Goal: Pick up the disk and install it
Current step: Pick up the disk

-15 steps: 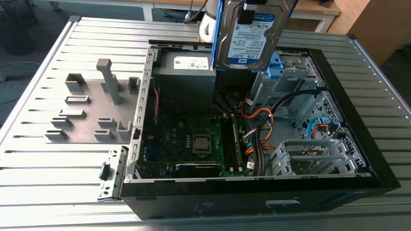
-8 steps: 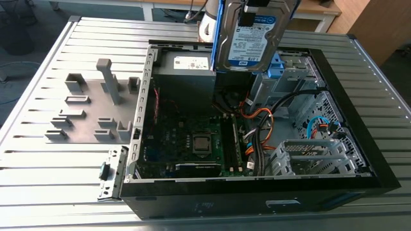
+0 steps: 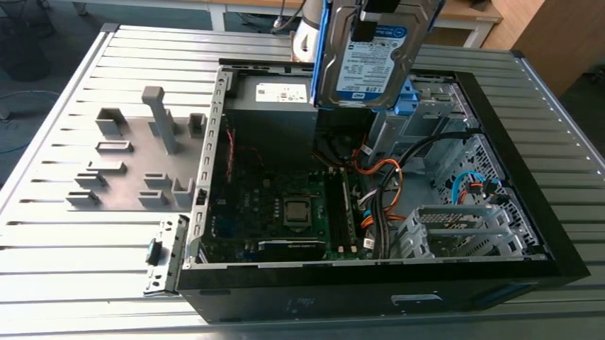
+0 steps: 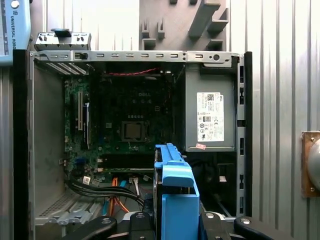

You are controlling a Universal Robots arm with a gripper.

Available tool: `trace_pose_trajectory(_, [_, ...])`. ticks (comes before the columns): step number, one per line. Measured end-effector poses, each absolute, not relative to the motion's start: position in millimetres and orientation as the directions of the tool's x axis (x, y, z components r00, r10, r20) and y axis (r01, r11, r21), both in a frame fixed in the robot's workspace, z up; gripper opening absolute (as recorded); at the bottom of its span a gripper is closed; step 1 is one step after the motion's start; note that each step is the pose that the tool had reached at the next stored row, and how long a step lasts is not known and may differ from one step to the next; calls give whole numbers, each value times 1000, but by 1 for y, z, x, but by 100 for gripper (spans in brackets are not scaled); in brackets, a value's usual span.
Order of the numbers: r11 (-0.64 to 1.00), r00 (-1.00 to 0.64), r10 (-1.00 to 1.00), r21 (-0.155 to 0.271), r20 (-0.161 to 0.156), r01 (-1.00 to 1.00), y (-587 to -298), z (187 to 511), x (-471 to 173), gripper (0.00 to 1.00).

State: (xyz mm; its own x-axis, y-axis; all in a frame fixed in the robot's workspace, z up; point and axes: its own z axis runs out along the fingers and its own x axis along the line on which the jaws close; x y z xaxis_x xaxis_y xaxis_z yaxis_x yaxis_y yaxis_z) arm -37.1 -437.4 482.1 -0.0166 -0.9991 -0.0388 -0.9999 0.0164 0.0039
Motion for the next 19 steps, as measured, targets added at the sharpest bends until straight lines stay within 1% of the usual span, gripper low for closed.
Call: trace_pose_trajectory(19, [16,-17,-999,4,-39,-1000,-448,482,-37,36])
